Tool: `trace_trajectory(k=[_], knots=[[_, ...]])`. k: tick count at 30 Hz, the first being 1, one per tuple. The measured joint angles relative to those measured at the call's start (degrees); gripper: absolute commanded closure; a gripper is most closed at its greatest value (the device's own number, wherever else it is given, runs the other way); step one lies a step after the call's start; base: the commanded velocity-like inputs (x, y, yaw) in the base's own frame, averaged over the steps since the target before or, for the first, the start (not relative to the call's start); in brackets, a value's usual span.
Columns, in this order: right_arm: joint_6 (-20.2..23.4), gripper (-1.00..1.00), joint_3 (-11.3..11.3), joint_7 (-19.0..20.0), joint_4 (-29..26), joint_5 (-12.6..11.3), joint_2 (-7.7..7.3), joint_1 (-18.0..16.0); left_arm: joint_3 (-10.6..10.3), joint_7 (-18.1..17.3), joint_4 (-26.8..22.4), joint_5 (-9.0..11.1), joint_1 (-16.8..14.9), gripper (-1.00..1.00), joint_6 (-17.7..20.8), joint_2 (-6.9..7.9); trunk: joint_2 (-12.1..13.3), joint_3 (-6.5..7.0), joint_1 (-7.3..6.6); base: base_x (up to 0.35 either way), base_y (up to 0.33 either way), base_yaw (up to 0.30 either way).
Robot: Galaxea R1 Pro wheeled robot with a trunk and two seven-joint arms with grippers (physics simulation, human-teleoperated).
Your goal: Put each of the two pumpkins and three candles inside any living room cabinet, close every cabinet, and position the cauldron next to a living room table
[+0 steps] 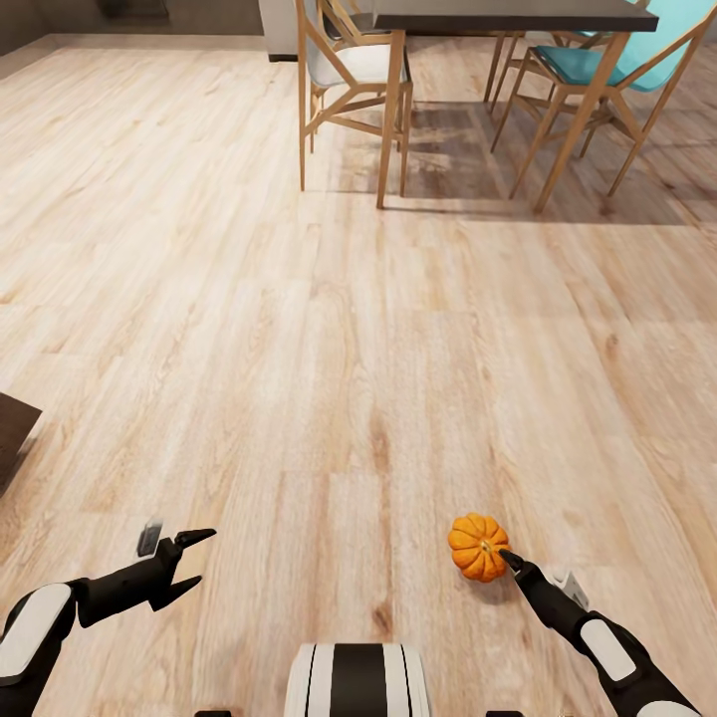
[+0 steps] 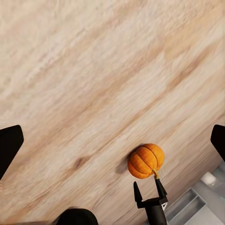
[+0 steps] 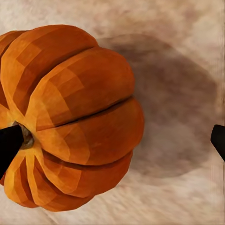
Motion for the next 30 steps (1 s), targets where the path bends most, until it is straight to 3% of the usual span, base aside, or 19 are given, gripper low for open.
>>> trace_trajectory(k=[7,16,21,30], knots=[[0.0,-1.00,0.1,0.1,0.0,-0.1,0.00,0.0,0.0,0.0,0.0,0.1,0.0,-1.00,0.0,0.04,-0.1,-0.89,0.10,0.000,0.000,0.000],[-0.1,-1.00,0.4,6.4,0.0,0.2,0.00,0.0,0.0,0.0,0.0,0.1,0.0,-1.00,0.0,0.05,-0.1,-0.89,0.10,0.000,0.000,0.000],[-0.2,-1.00,0.4,7.0,0.0,0.3,0.00,0.0,0.0,0.0,0.0,0.0,0.0,-1.00,0.0,-0.01,-0.1,-1.99,0.23,0.000,0.000,0.000],[-0.2,-1.00,0.4,7.0,0.0,0.3,0.00,0.0,0.0,0.0,0.0,0.0,0.0,-1.00,0.0,-0.04,-0.1,-2.00,0.23,0.049,0.000,0.000]])
